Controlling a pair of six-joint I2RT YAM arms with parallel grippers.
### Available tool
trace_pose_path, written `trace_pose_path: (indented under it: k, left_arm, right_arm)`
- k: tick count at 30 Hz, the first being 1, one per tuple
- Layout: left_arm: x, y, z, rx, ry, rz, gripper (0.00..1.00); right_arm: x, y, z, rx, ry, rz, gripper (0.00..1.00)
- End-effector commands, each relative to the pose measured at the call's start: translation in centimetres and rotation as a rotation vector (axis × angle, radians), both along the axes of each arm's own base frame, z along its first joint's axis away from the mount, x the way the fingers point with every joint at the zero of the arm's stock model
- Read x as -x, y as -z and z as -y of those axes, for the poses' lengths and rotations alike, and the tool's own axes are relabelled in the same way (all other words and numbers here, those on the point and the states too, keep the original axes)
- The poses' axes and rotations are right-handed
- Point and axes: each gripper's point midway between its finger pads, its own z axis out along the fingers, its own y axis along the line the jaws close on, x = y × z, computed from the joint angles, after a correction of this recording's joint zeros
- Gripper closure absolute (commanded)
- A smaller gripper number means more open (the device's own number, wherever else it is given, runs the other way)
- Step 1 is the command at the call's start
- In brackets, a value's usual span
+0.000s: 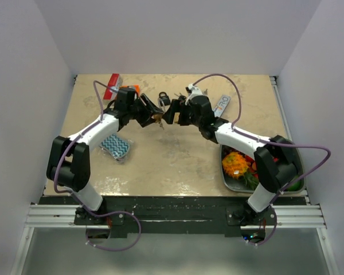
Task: Lock with the key
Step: Lock the lock.
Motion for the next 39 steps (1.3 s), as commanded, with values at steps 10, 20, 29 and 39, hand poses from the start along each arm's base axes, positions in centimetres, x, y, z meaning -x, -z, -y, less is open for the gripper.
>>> trace_pose_path:
  k: [10,20,29,39]
  left_arm:
    - [-0.7,-8.1,0.9,0.203,-0.053,0.125,1.00]
    - [0.0,-9.4,1.1,0.265,-0.060,0.123,1.00]
    - [0.4,-9.5,1.1,0.286,-0.062,0.117,1.00]
    - [0.4,-8.4,0.2,0.258,-0.080,0.105,0.56]
  right_arm:
    - [-1.2,-3.9,-3.8,0.038,0.079,0.169,0.21]
    - [-2.4,-3.5,-5.0,0.065,0.097,0.203,0.40]
    - [-2.9,-3.7,-5.8,0.067,0.099,0.212,0.87]
    - [-1.5,-6.2,-5.8,-0.036,0.033,0.170,1.00]
